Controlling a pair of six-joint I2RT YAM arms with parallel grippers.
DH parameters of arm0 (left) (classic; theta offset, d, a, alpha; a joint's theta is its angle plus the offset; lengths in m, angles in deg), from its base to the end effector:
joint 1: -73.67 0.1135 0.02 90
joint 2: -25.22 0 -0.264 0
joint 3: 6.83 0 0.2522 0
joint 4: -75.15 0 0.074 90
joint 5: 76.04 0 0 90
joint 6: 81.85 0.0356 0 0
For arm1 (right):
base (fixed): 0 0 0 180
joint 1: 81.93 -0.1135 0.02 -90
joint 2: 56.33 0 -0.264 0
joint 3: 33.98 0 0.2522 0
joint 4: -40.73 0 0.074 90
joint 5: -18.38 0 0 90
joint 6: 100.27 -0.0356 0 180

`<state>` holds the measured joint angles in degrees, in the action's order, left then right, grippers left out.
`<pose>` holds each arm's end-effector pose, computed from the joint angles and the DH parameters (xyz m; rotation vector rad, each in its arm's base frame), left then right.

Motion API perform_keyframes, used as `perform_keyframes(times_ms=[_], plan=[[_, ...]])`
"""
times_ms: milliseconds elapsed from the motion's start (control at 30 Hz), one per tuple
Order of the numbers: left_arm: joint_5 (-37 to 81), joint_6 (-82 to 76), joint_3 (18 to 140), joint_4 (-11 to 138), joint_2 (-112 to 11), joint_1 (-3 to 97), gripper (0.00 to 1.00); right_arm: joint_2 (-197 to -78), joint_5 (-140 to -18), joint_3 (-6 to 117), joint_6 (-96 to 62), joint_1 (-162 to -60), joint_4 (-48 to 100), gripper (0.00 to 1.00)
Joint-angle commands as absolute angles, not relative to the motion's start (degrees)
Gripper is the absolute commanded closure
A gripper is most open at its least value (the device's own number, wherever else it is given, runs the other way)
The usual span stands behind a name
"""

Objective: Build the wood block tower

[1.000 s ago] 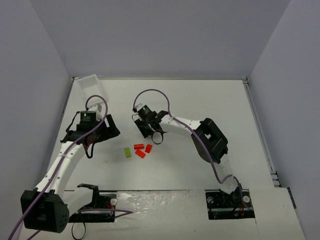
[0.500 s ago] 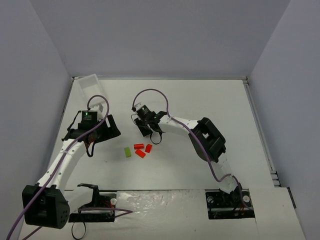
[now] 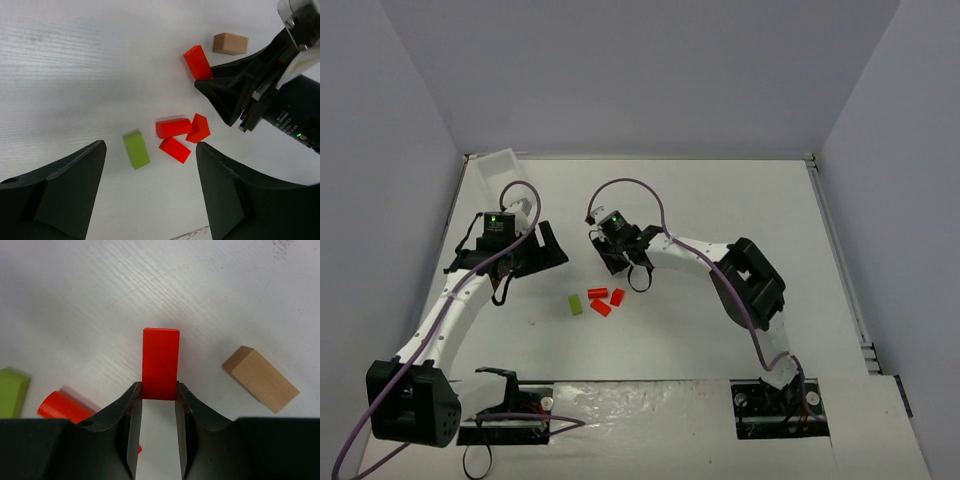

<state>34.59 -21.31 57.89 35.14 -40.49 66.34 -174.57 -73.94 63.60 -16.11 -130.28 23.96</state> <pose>0.2410 -0.0436 0.2794 -0.2581 2.3288 -0.7391 0.3099 0.3506 0.1905 -0.8488 2.1192 0.5547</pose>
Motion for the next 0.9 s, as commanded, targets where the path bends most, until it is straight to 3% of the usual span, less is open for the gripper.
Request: perform_keyframes(times_ms=[0, 300, 600, 867], plan=[[41.89, -24.31, 63.44, 41.32, -41.56, 66.47, 0.34, -158.96, -79.60, 58.96, -13.75, -130.21, 33.74, 1.00], [53.37, -29.87, 67.75, 48.60, -43.82, 66.06, 0.47, -148.86, -84.58, 52.86, -12.63, -130.53, 37.80, 1.00], [57.49, -37.07, 66.61, 59.95, -43.48, 64.46, 0.48, -146.34, -85.73, 53.44, -13.31, -130.62, 38.85, 1.00], [56.23, -35.67, 67.28, 58.22, -45.19, 62.97, 0.49, -144.83, -86.15, 53.55, -13.84, -130.62, 39.54, 1.00]])
